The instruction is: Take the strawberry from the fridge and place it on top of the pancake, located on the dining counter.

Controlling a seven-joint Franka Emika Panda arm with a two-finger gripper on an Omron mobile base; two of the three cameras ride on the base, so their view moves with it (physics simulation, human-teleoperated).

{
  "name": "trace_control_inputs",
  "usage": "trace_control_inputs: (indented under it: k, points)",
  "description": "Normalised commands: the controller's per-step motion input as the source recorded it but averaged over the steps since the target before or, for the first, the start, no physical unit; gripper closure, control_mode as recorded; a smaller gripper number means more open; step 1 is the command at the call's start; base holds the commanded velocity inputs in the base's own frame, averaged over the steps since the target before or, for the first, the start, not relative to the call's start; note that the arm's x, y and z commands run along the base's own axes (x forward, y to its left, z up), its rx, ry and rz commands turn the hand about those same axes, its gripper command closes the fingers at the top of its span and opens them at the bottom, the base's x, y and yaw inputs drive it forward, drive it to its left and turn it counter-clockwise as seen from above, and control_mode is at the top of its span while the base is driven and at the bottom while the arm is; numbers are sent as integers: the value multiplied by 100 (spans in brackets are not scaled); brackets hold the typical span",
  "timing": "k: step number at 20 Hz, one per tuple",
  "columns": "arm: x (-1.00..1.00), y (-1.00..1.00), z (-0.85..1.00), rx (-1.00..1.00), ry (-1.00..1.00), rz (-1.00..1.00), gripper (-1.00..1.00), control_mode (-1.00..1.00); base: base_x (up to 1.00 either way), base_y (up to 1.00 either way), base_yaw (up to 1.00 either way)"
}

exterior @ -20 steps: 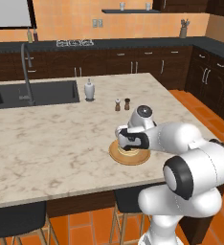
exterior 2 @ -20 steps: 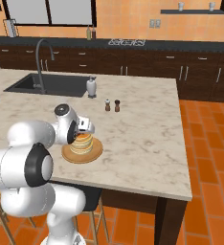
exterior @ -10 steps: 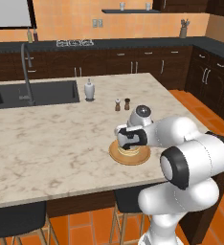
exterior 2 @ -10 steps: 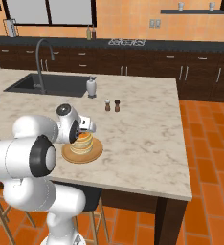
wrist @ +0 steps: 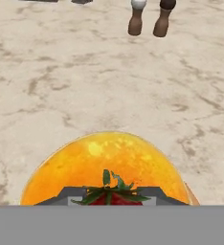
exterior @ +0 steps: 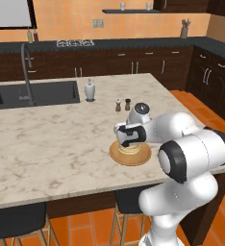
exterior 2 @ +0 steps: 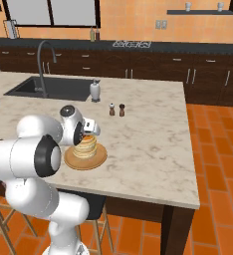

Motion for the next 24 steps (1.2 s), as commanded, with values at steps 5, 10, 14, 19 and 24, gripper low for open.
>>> trace_control_inputs:
  k: [5,10,14,19,24]
  points:
    - [-43,1,-51,0,5,0,-100,-100,0,0,0]
    - [-43,0,-42,0,3,0,-100,-100,0,0,0]
    - [-44,0,-23,0,0,0,-100,-100,0,0,0]
    - [-29,0,5,0,-4,0,-100,-100,0,0,0]
    - [-41,1,47,0,-15,0,-100,-100,0,0,0]
